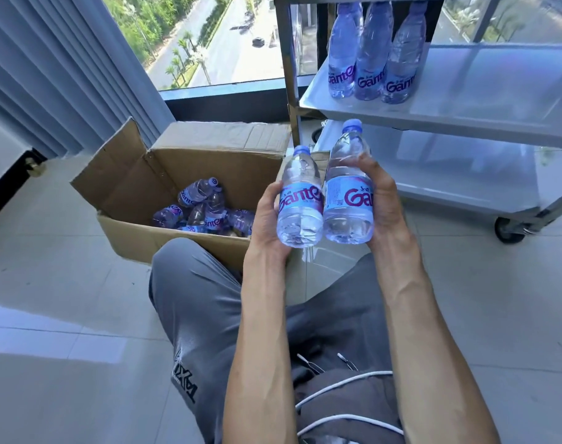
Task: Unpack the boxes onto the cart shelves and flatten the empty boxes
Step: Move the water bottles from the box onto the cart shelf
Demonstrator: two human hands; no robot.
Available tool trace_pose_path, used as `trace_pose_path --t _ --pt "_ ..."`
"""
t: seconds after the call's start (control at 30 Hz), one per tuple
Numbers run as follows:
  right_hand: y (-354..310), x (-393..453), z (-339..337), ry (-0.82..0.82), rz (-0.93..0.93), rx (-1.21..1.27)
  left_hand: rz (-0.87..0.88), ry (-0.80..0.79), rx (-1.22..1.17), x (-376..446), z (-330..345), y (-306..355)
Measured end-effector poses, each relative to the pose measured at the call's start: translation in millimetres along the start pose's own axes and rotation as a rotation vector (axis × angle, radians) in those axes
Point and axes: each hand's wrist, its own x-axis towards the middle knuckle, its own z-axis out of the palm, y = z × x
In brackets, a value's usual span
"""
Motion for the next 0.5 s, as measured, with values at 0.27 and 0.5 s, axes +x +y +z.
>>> trace_pose_path --t 0.27,0.5 --pt "-16 3 -62 0.321 -0.074 -0.231 0.004 -0.117 0.163 38 16 -19" --pt "-96 37 -103 0.756 -0.421 -0.570 0.302 0.269 0.455 124 73 -25"
